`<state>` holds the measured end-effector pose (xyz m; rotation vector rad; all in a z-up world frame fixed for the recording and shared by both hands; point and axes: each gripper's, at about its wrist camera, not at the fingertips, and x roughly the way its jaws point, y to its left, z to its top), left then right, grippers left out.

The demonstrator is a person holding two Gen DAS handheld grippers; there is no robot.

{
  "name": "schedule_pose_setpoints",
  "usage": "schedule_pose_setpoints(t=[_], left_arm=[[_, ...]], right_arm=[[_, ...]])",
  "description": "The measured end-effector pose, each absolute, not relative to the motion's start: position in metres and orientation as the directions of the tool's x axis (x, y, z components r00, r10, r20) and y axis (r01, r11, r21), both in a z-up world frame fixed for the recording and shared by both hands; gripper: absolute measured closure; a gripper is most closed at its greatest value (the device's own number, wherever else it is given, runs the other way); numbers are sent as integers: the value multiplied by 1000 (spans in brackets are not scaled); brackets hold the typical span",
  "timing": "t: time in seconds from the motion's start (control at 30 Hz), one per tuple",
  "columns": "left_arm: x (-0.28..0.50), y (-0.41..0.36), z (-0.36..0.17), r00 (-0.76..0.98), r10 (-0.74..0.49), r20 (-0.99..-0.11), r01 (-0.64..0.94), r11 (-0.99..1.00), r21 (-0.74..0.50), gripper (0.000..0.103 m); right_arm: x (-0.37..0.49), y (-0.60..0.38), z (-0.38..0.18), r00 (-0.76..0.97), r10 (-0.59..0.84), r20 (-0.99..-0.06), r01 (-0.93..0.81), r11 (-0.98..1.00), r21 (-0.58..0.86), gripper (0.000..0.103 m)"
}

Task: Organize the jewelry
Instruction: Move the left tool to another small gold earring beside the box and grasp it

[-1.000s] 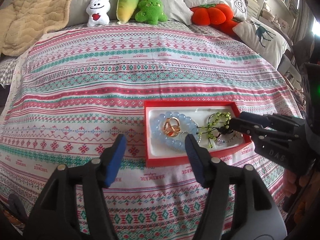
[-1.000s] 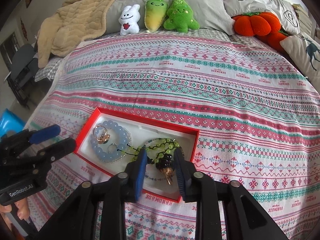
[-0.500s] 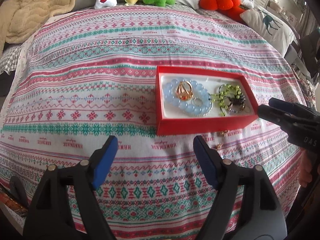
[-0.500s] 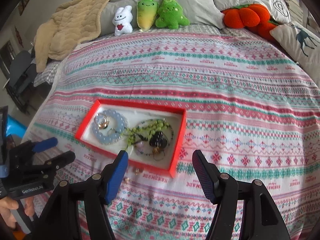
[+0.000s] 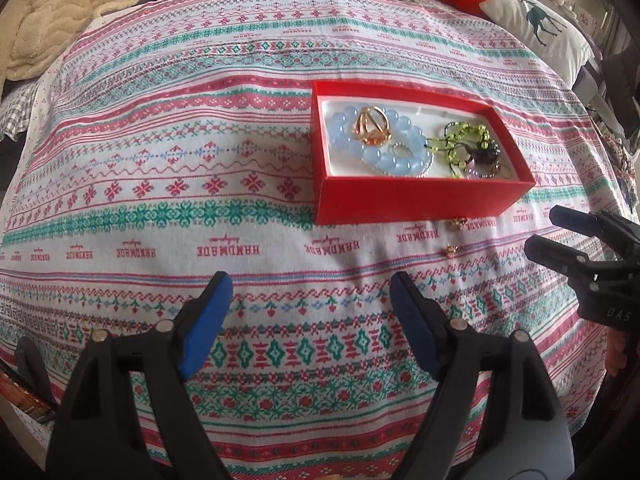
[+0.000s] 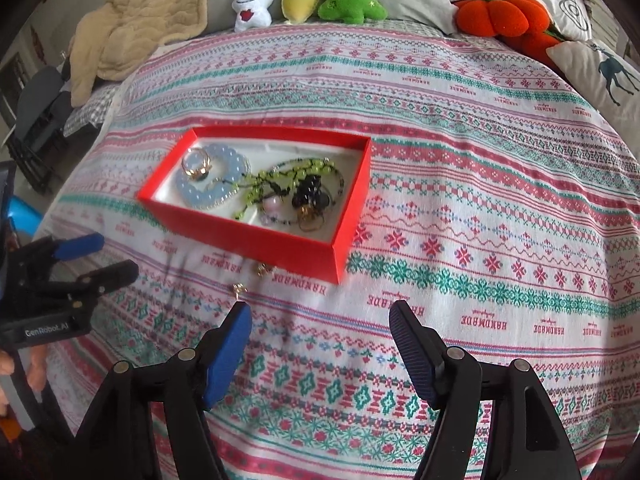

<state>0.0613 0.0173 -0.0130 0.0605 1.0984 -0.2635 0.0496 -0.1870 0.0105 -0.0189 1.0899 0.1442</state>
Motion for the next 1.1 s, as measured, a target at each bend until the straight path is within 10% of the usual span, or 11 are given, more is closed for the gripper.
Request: schedule_pose_setpoints(t=[0.83,1.1], left_arm=[[49,-20,-34,389,-231,-892,408,911,-58,22],[49,-46,-35,345,-342,-874,493,858,-141,63]], right_arm=[[35,-208,-29,394,45,-918,-142,990,-12,30],[36,-206,-27,398,46,-916,-157,987,-18,30]])
